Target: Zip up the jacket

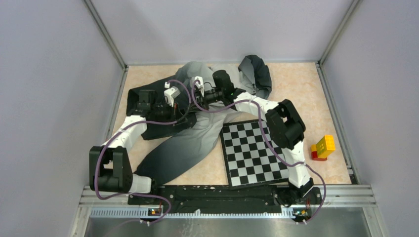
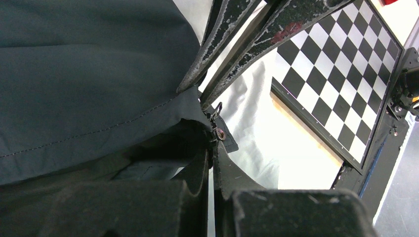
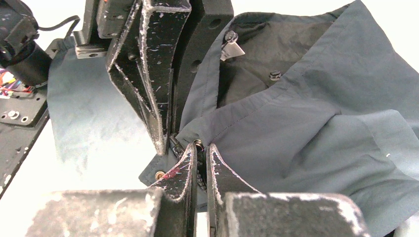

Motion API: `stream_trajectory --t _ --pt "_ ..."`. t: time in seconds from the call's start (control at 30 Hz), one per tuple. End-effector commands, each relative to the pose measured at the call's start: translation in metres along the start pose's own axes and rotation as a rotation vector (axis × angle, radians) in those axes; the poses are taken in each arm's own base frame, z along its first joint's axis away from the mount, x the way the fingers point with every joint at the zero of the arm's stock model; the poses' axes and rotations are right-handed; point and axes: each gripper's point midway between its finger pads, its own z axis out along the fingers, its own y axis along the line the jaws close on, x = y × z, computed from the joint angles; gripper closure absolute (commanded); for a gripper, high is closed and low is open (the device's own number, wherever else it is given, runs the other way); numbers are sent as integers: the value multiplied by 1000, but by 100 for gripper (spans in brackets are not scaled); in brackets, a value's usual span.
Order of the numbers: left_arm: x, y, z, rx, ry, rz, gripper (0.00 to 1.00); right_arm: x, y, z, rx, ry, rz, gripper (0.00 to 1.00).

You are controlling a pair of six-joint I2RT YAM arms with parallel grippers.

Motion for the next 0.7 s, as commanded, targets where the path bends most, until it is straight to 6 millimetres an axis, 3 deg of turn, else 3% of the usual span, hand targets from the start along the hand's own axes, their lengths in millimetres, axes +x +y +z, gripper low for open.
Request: stream_trajectory --t 0.0,0.33,0.67 --pt "-14 0 -2 2 -42 62 100 -27 10 0 -96 -69 -65 100" --pt "-29 -17 -8 51 -121 127 100 -42 22 14 -122 -101 -35 100" --pt "-33 -7 -10 -11 -128 120 100 -62 29 15 -142 -174 -14 100"
